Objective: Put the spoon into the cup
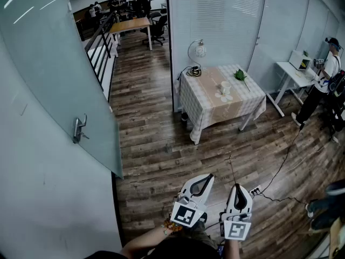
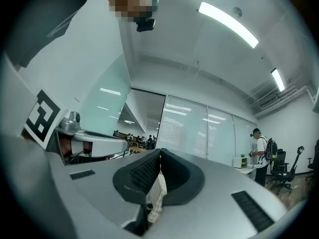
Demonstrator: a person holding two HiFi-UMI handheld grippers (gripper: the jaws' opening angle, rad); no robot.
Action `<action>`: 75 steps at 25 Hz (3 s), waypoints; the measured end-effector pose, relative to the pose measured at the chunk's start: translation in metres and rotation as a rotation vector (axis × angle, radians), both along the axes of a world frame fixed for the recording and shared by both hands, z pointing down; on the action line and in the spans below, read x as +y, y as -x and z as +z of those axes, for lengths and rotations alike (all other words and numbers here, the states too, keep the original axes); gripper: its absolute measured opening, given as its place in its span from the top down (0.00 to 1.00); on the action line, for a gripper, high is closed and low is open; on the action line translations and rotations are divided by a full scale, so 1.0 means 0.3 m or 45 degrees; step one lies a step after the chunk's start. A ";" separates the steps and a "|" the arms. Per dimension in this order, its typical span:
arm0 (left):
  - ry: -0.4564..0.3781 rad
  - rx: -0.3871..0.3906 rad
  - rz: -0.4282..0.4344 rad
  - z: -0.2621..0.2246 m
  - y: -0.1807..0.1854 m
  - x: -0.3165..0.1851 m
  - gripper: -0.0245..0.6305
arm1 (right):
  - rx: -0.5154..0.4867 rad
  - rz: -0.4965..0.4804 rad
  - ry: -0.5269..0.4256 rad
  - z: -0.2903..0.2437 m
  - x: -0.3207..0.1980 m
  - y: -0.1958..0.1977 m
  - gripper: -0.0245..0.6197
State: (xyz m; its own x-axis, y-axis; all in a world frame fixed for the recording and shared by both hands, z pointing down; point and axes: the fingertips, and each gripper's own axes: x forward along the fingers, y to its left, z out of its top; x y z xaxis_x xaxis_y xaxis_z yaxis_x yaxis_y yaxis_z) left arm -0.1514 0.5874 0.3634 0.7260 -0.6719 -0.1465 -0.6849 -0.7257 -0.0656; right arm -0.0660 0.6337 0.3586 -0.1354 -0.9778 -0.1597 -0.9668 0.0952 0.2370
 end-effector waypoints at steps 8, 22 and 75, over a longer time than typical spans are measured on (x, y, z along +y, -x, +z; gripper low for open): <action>0.004 0.000 -0.012 -0.010 -0.072 -0.068 0.94 | -0.037 -0.023 -0.029 -0.013 -0.083 -0.055 0.95; -0.007 -0.021 -0.099 -0.019 -0.317 -0.251 0.94 | -0.080 -0.124 -0.062 -0.033 -0.284 -0.290 0.95; 0.033 -0.027 -0.196 0.037 -0.598 -1.908 0.94 | -0.073 -0.182 -0.077 -0.018 -1.992 -0.612 0.95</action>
